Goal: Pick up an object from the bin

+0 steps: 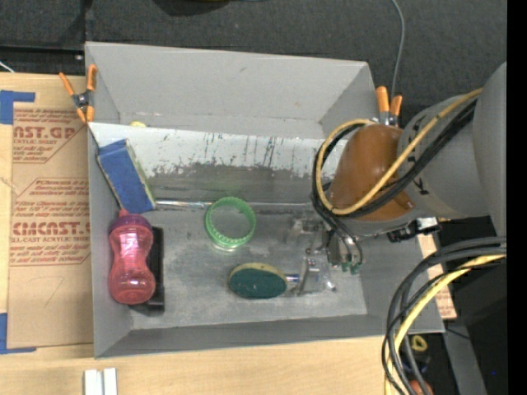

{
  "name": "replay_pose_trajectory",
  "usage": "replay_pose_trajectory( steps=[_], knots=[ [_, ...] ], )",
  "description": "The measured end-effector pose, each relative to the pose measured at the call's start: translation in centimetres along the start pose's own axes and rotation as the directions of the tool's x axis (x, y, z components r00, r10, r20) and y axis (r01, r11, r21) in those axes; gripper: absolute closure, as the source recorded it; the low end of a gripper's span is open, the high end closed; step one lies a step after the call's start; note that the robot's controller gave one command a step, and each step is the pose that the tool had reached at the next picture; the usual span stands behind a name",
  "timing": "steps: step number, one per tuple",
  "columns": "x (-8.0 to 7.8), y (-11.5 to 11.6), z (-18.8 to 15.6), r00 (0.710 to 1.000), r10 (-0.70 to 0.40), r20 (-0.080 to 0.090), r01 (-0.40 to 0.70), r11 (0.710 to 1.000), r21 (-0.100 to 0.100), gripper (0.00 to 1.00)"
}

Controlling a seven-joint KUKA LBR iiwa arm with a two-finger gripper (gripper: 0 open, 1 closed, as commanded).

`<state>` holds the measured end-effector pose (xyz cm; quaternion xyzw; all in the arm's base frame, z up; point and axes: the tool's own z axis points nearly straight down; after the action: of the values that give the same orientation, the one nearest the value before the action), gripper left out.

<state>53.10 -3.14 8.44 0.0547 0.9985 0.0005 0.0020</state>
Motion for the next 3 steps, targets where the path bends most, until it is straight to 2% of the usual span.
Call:
replay_pose_trajectory(
  steps=[1, 2, 3],
  knots=[
    [5.0, 2.9, 1.3, 0.962, -0.274, 0.013, 0.274, 0.962, 0.001, 0.0],
    [3.5, 4.8, 1.1, 0.999, -0.055, 0.001, 0.055, 0.999, 0.0, 1.0],
    [3.5, 4.8, 1.1, 0.999, -0.055, 0.001, 0.055, 0.999, 0.0, 1.0]
  ],
)
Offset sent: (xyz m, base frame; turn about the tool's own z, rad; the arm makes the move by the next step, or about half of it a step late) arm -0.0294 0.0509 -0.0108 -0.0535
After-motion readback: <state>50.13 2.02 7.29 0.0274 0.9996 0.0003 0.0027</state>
